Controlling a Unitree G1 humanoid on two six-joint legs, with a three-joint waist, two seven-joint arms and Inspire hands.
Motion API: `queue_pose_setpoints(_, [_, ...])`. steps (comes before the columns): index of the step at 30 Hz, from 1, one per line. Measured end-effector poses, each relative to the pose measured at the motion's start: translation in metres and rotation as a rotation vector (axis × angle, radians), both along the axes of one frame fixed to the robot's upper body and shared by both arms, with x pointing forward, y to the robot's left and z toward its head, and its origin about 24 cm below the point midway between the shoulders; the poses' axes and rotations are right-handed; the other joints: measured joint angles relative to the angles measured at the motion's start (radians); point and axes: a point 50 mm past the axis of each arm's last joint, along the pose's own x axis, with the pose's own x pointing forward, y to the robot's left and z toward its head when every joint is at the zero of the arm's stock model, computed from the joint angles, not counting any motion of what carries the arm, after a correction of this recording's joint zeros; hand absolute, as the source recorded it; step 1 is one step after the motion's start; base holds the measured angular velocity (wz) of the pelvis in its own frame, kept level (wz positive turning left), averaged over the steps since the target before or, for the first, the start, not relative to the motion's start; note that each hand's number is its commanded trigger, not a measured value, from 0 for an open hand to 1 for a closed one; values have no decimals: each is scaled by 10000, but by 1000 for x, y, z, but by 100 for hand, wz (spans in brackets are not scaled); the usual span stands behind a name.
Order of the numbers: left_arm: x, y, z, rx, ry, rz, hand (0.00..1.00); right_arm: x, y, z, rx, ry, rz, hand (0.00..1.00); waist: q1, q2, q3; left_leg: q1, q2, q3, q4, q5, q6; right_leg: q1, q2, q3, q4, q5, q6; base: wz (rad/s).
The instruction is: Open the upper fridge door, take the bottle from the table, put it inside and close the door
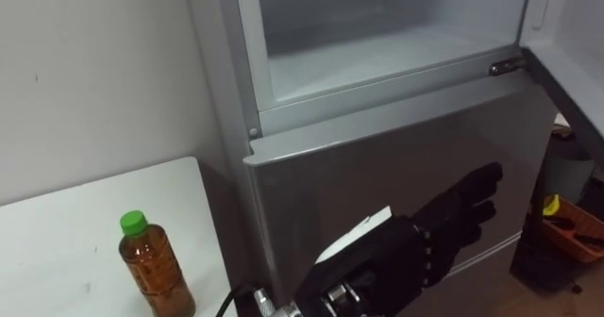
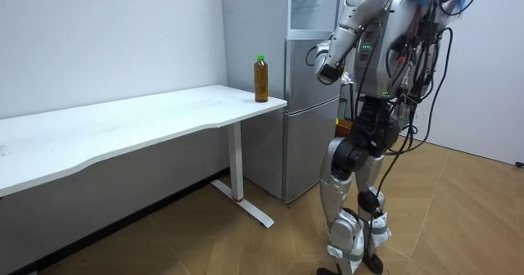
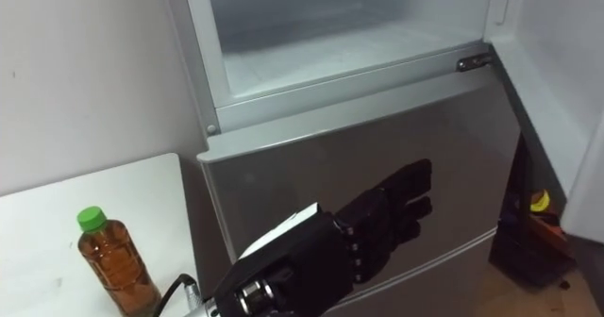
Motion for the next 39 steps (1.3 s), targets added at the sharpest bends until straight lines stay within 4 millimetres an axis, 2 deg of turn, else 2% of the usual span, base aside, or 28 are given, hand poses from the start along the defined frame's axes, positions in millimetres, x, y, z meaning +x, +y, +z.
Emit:
queue_pose_setpoints(16, [-2,-1,-7,484,139,-96,0,0,-2,0,-155,63,29,0,39,-51,34,104,11,2,-6,1,-1,60,0,17,19,-2,-2,0])
queue_pose_setpoints(21, [1,-2,-20,794,631,-129,0,0,-1,0,-143,31,39,0,49,-53,35,81,5,1,-4,1,-1,23,5,50,24,-2,-3,0])
queue_pose_setpoints(30, [-5,-5,-32,1207,858,-406,0,2,0,0,-112,26,139,0,46,-152,82,32,8,0,-4,1,-1,-9,10,-6,-6,-2,-4,0])
queue_pose_setpoints(34, [-3,-2,-52,1839,1408,-153,0,2,1,0,-89,61,127,0,47,-231,78,40,12,-1,-6,2,-4,4,14,-7,-1,1,-9,0])
queue_pose_setpoints(39, [-4,4,-73,2417,2114,119,0,0,9,-2,102,147,144,0,199,-533,55,65,27,-3,-8,13,-21,27,30,27,-1,8,-25,-1])
